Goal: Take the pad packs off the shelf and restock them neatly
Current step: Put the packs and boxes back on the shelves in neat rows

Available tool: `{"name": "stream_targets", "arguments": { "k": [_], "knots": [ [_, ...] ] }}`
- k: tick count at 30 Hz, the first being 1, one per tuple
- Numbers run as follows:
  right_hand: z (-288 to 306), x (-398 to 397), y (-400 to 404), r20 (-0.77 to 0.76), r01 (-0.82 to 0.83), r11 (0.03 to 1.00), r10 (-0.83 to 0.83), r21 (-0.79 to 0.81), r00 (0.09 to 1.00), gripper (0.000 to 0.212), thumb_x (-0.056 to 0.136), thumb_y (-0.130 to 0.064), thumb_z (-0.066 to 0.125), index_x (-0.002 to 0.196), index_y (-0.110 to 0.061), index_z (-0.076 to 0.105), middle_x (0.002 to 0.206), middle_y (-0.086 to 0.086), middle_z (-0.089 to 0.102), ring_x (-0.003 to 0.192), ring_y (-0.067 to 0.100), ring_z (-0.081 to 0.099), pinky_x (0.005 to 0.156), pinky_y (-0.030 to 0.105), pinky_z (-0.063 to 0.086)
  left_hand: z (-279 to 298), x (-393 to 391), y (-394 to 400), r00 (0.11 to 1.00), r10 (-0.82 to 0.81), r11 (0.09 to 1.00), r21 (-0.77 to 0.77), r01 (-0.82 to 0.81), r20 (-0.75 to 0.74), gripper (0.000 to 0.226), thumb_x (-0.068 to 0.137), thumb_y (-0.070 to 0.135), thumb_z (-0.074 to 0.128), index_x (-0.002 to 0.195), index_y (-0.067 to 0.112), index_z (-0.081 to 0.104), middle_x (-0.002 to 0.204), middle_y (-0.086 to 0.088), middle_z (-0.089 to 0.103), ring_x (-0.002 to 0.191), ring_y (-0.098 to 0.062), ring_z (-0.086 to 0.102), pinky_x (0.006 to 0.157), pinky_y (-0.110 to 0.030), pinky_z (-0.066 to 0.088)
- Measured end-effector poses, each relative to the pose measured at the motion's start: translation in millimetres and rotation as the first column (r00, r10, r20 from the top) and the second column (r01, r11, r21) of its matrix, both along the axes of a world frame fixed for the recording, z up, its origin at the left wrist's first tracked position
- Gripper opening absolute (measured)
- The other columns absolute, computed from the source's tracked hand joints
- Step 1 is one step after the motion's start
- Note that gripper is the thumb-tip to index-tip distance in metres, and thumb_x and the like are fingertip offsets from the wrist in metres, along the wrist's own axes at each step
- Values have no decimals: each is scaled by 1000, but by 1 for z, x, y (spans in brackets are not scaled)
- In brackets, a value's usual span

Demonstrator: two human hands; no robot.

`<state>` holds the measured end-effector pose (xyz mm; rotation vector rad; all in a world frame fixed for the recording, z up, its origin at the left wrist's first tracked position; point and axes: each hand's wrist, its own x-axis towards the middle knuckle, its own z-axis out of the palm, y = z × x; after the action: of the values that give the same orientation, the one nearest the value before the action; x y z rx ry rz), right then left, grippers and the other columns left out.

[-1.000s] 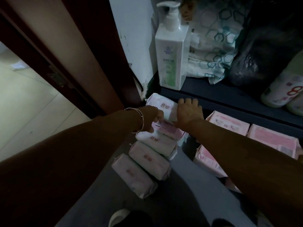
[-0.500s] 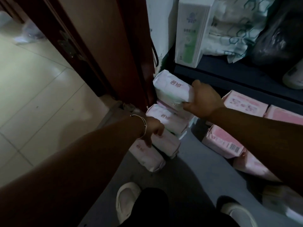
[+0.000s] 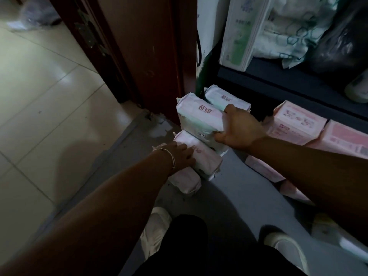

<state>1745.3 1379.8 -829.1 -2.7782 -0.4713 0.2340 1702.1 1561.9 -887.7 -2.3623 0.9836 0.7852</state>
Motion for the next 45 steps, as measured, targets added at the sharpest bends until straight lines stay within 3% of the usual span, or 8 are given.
{"name": "stream_targets", "arguments": {
  "k": [3,5,11,17,24,27,32,45],
  "knots": [
    [-3,2,4,-4,-9,1000,9,14,1000,61,76,-40,70,119,-6,42,119,15,55,108,30,52,79,33,42,-12,-4,1,993,-34,998,-48,40,116,43,96,21,44,137,20,33,147,-12,26,126,-30,35,97,-42,34],
    [-5,3,4,-2,-10,1000,10,27,1000,61,76,-39,70,119,-5,42,119,15,55,108,30,52,80,34,42,-11,-3,-4,996,-20,998,-55,25,87,40,96,19,42,136,16,36,148,-13,24,128,-31,34,99,-43,33],
    [15,3,-10,-39,-31,998,33,50,999,63,76,-44,72,121,-8,45,121,14,57,108,28,54,85,34,45,30,11,-10,981,166,986,8,-166,-105,78,77,16,73,142,16,31,144,-13,37,130,-30,39,106,-37,34],
    [84,4,-36,45,-33,996,30,77,999,55,77,-39,72,116,-6,50,117,14,59,104,30,55,81,32,43,123,26,-30,956,252,963,-58,-263,-148,64,73,18,72,131,12,45,128,-9,51,114,-26,51,92,-32,45],
    [212,7,-75,221,0,989,-33,149,975,49,77,-34,72,113,-6,55,114,14,61,102,31,57,79,32,45,271,30,-57,942,336,886,-344,-311,12,44,65,17,72,106,23,58,100,-1,63,86,-20,59,76,-33,55],
    [267,9,-96,281,29,966,-104,258,954,43,77,-29,74,111,-9,58,110,11,63,98,28,59,81,33,49,335,30,-76,935,340,876,-394,-278,96,42,70,17,69,110,23,57,95,3,58,79,-17,57,60,-21,51],
    [337,21,-136,374,44,940,-178,340,910,44,78,-27,74,113,-8,57,109,11,63,100,28,59,84,38,51,419,46,-114,929,302,864,-474,-173,212,45,71,21,71,114,20,57,101,4,58,94,-17,57,86,-31,51],
    [423,133,-188,444,121,945,-254,304,859,42,82,-29,69,116,-8,54,112,11,57,98,26,57,83,39,51,527,157,-165,886,292,840,-539,-58,360,36,73,19,70,106,23,55,85,10,53,84,-16,54,80,-30,52]
  ]
}}
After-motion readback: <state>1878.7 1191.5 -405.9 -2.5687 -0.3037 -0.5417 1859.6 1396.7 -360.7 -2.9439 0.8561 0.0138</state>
